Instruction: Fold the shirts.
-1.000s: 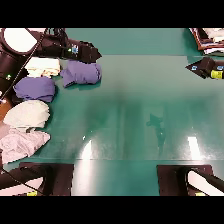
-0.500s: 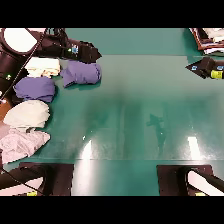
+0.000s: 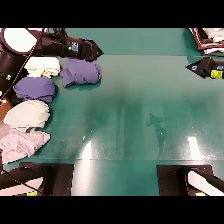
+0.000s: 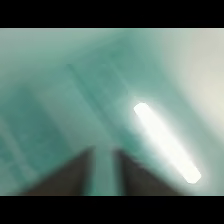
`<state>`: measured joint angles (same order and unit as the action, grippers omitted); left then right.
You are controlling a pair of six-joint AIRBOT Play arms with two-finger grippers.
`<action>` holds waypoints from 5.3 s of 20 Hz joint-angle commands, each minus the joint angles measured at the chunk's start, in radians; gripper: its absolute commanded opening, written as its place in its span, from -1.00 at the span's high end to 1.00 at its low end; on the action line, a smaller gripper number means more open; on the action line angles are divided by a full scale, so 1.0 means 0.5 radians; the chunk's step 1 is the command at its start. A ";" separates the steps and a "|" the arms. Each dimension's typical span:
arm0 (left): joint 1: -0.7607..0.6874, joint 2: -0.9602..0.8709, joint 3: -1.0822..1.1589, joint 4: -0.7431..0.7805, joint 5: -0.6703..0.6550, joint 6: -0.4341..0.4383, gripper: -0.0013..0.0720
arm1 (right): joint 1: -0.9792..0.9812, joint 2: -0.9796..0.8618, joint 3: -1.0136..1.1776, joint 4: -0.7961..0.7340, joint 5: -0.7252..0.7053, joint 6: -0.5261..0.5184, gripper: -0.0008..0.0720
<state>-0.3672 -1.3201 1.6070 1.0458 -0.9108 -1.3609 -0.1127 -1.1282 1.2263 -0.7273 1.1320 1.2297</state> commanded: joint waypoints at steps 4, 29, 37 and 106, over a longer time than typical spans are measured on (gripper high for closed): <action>0.078 -0.221 0.000 1.052 0.172 -0.600 -0.62 | 0.002 -0.001 0.000 0.003 0.104 0.001 0.94; -0.065 -0.060 0.955 0.463 -0.172 -0.010 0.89 | -0.001 0.200 0.787 -0.018 -0.024 -0.001 0.94; -0.613 -0.025 0.298 0.422 -0.578 -0.004 0.88 | 0.002 0.207 1.050 -0.016 0.273 -0.001 0.94; 0.626 0.346 -0.050 -0.003 -0.204 0.125 0.89 | 0.601 -0.493 0.601 -0.385 -0.082 0.179 0.94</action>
<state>-0.0811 -1.2484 1.5097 0.9985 -1.0237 -1.3052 0.2565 -1.4818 1.3922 -0.9237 1.0882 1.3220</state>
